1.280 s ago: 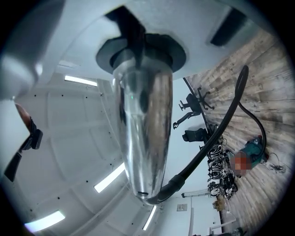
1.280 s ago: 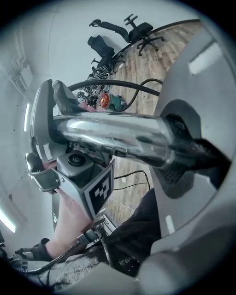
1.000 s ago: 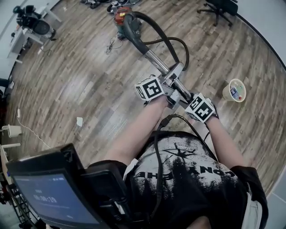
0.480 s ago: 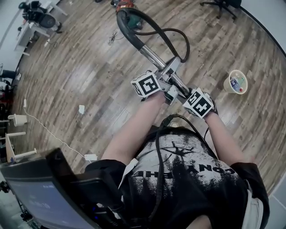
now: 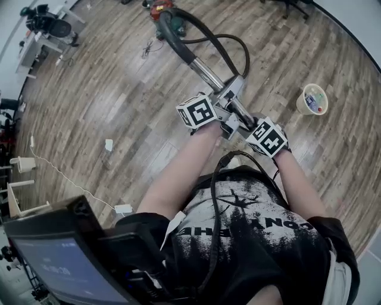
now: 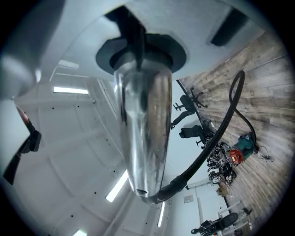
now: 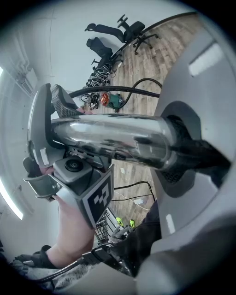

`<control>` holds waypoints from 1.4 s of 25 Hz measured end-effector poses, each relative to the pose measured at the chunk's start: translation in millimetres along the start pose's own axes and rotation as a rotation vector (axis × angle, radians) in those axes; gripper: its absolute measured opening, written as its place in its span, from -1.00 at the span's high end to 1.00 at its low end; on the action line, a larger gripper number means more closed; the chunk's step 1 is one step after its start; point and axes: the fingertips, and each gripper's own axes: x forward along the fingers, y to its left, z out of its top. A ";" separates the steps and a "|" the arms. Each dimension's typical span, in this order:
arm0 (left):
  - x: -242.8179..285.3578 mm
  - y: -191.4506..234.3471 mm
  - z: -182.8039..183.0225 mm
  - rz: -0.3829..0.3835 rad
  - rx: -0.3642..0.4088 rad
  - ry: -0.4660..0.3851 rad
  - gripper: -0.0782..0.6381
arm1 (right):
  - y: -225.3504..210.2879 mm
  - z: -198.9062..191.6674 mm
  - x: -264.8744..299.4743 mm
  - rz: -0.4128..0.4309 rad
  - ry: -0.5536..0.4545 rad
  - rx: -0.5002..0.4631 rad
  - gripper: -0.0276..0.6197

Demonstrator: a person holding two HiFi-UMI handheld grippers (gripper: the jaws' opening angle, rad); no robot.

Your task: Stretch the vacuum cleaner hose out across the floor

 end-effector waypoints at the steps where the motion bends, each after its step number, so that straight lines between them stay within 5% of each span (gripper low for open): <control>1: -7.8 -2.5 -1.2 -0.001 -0.007 0.001 0.65 | 8.5 0.1 0.8 0.000 0.004 0.003 0.60; 19: -110.1 -56.5 -47.8 -0.092 -0.093 0.033 0.65 | 130.9 -26.0 -7.6 -0.101 0.087 0.051 0.58; 30: -112.4 -75.0 -68.0 -0.060 -0.074 0.010 0.65 | 143.7 -44.0 -28.1 -0.052 0.081 0.016 0.58; 35: -86.0 -101.5 -118.5 -0.026 -0.051 -0.014 0.64 | 140.5 -93.0 -70.3 -0.006 0.068 -0.015 0.57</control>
